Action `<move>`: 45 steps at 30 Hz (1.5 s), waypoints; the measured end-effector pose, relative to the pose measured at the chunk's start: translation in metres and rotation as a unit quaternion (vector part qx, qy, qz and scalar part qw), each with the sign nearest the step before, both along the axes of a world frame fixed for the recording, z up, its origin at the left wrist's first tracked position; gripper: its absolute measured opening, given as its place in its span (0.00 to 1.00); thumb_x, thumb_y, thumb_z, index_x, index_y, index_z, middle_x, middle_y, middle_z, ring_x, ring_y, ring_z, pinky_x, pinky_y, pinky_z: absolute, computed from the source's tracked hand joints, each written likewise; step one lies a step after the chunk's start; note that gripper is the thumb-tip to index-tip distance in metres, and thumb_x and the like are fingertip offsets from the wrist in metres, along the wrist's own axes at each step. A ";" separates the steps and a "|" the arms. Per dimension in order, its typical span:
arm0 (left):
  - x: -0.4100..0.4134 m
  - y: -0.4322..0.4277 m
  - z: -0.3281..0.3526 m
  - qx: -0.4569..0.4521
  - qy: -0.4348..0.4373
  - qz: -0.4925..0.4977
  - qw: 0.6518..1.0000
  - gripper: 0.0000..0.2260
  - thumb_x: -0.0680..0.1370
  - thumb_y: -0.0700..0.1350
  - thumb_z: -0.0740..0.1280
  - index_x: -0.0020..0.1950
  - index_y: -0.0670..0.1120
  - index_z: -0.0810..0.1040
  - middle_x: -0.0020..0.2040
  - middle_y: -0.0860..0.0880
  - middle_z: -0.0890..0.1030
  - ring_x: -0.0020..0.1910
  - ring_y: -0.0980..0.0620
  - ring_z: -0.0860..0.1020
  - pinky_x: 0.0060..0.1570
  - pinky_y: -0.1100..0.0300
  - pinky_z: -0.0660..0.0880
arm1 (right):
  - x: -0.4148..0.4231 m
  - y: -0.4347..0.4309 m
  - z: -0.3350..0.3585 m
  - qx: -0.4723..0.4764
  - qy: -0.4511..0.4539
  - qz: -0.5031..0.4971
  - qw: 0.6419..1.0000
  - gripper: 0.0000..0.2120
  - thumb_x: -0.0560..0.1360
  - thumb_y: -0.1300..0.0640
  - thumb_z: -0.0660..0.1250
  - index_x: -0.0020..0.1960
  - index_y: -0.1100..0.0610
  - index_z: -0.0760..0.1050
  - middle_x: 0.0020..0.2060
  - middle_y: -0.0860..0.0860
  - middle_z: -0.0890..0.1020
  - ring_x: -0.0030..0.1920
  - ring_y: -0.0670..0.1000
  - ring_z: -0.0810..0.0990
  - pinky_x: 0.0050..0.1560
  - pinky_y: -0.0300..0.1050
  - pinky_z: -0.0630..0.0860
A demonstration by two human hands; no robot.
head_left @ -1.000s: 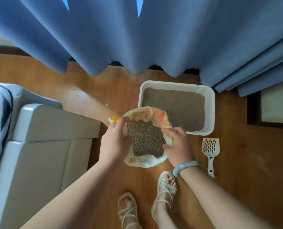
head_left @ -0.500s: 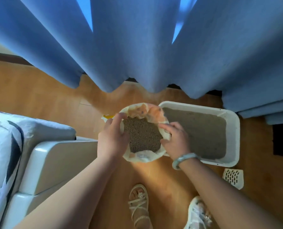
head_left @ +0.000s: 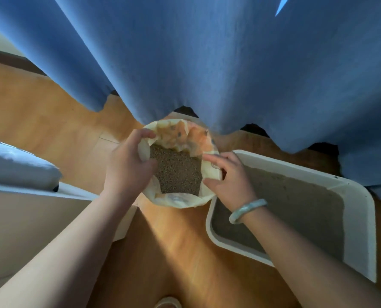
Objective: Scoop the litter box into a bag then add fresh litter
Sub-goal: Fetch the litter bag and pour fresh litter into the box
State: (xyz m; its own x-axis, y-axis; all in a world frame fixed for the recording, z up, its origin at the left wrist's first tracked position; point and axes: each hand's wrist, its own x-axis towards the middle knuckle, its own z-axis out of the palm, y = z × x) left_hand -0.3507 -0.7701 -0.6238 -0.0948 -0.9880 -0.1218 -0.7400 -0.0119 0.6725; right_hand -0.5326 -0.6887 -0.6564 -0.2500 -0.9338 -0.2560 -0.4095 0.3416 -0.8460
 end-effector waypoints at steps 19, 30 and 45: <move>0.010 -0.045 -0.045 -0.071 0.000 -0.005 0.997 0.21 0.65 0.35 0.69 0.47 0.61 0.74 0.32 0.48 0.73 0.31 0.49 0.71 0.31 0.58 0.67 | 0.023 -0.047 -0.037 -0.090 0.031 0.082 0.992 0.29 0.69 0.64 0.71 0.66 0.44 0.71 0.53 0.44 0.68 0.52 0.43 0.70 0.46 0.30 0.68; 0.004 -0.024 -0.038 -0.054 0.051 -0.048 0.996 0.26 0.65 0.33 0.69 0.42 0.67 0.72 0.39 0.44 0.79 0.31 0.51 0.72 0.32 0.57 0.72 | 0.008 -0.020 -0.047 -0.069 0.054 0.040 0.995 0.28 0.68 0.63 0.73 0.65 0.48 0.72 0.55 0.48 0.71 0.55 0.46 0.71 0.53 0.34 0.66; -0.059 0.025 -0.046 -0.086 0.043 -0.265 0.959 0.23 0.70 0.40 0.74 0.59 0.60 0.74 0.54 0.63 0.74 0.53 0.64 0.71 0.45 0.80 0.65 | -0.050 0.049 -0.069 0.015 0.021 0.010 1.000 0.24 0.68 0.58 0.74 0.59 0.42 0.71 0.53 0.42 0.69 0.54 0.44 0.72 0.57 0.43 0.74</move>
State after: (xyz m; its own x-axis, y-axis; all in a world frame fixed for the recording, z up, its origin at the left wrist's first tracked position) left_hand -0.4097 -0.7454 -0.6697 -0.5921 -0.8028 0.0702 -0.5522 0.4677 0.6902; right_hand -0.5830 -0.6393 -0.7253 -0.2432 -0.9304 -0.2743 -0.4513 0.3589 -0.8170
